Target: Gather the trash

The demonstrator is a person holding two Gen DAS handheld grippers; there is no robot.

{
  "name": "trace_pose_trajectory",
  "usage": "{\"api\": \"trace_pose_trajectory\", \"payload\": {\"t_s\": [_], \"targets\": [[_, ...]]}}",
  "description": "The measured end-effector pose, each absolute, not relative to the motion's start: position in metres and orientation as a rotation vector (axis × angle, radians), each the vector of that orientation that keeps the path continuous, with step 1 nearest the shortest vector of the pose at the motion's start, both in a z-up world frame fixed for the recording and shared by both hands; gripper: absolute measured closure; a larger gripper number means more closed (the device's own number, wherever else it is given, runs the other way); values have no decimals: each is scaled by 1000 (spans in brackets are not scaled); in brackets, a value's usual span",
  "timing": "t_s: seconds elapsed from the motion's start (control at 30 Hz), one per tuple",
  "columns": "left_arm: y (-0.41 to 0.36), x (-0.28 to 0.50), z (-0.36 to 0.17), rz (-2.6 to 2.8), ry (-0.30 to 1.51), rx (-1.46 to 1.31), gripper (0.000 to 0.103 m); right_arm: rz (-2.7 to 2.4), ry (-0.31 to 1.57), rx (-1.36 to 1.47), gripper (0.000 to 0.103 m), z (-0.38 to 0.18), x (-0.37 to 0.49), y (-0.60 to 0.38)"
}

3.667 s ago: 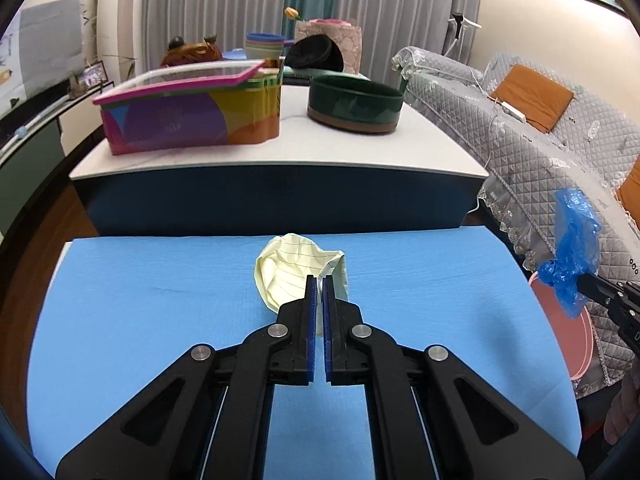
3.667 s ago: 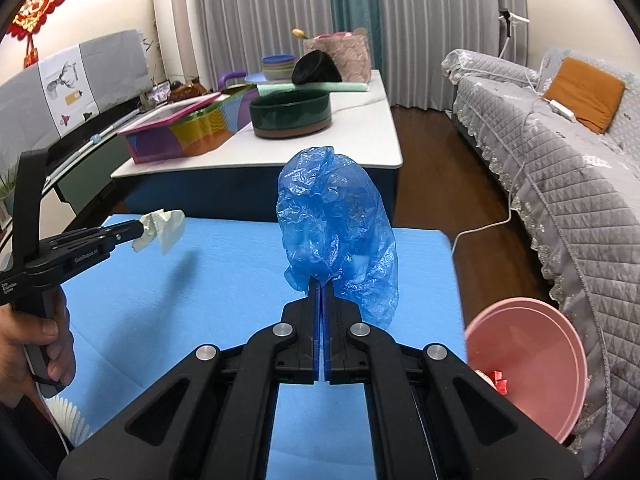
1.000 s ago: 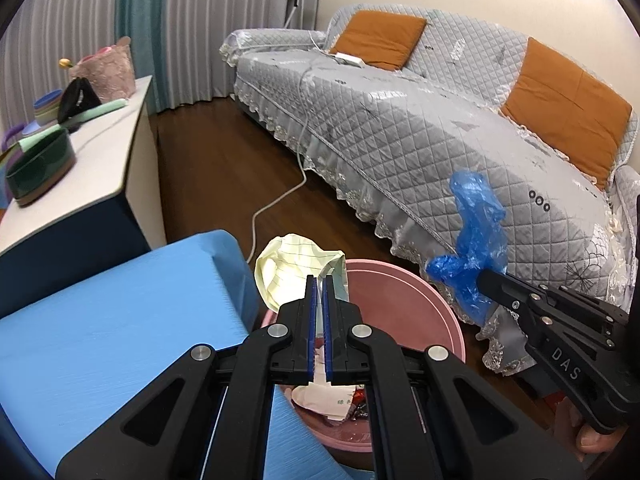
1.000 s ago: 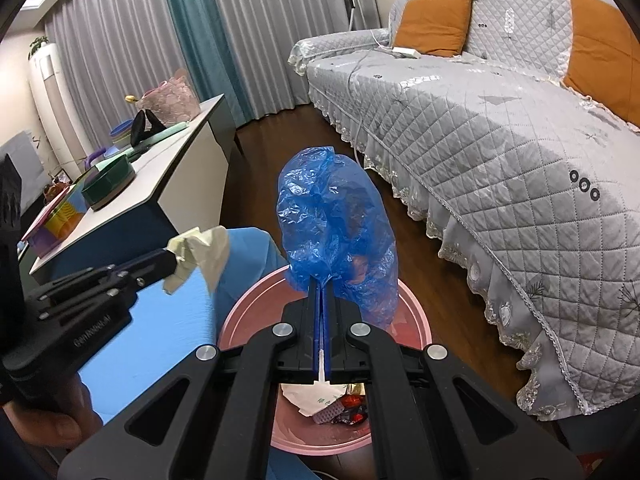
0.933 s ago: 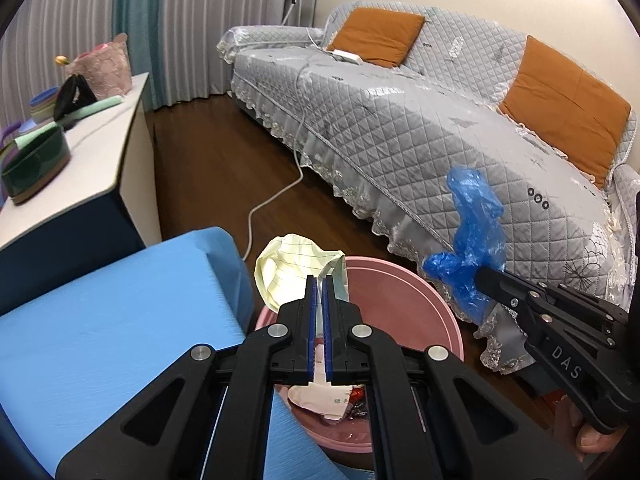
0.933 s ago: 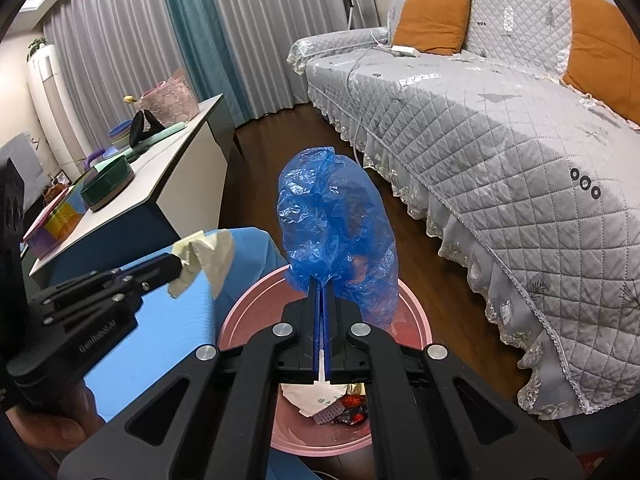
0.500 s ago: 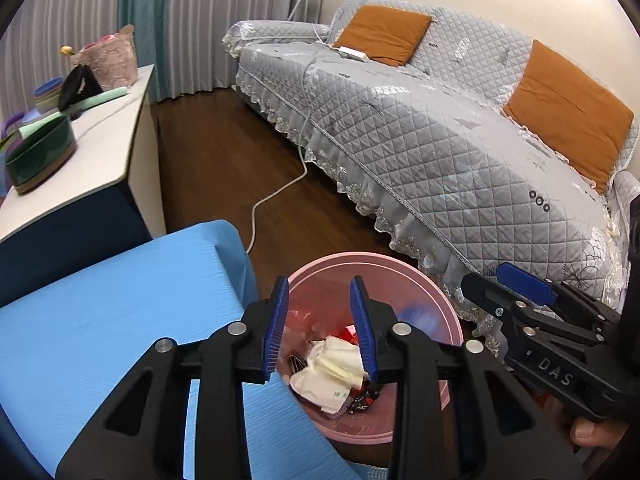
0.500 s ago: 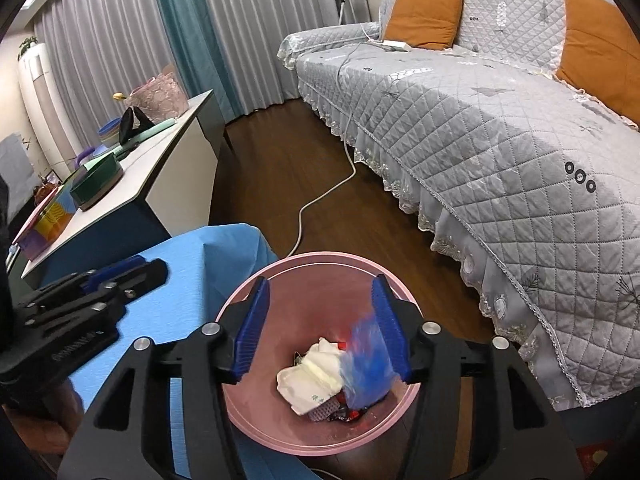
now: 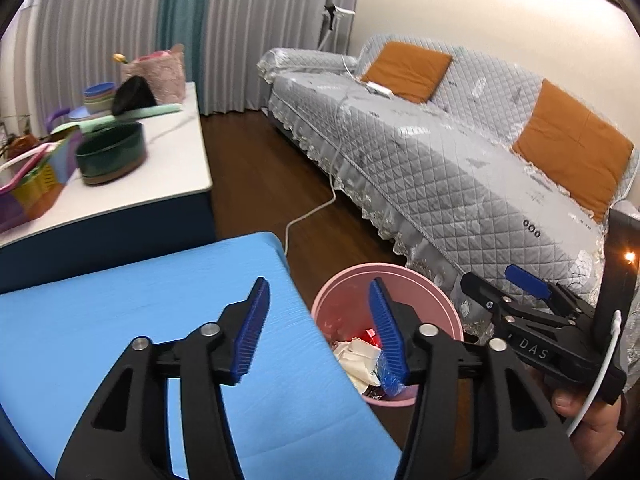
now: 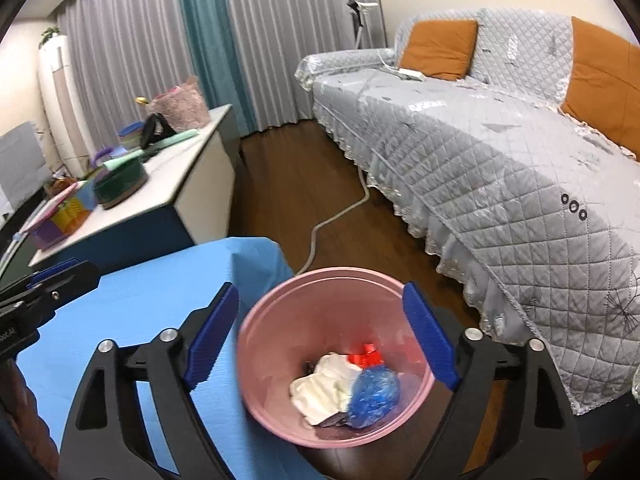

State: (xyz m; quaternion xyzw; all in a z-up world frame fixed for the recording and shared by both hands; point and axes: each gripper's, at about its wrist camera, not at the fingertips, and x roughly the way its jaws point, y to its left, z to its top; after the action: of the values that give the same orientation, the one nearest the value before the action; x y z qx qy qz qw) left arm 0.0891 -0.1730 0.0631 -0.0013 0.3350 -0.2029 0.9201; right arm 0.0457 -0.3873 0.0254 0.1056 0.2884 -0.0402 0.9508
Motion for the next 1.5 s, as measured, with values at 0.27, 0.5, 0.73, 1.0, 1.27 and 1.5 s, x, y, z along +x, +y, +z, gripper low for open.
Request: {"api": "trace_pose_trajectory", "payload": {"t_s": [0.27, 0.5, 0.73, 1.0, 1.27, 1.5], "targets": [[-124, 45, 78, -346, 636, -49, 27, -57, 510, 173, 10, 53, 9, -357], [-76, 9, 75, -252, 620, -74, 26, -37, 465, 157, 6, 65, -29, -321], [-41, -32, 65, -157, 586, -85, 26, -39, 500, 123, 5, 57, -55, -285], [-25, -71, 46, -103, 594, -97, 26, -41, 551, 75, 5, 38, -81, -258], [-17, -97, 21, -32, 641, -107, 15, -32, 585, 40, 5, 23, -97, -243], [-10, -87, 13, 7, 661, -112, 15, -31, 579, 12, 5, 18, -95, -235]]}}
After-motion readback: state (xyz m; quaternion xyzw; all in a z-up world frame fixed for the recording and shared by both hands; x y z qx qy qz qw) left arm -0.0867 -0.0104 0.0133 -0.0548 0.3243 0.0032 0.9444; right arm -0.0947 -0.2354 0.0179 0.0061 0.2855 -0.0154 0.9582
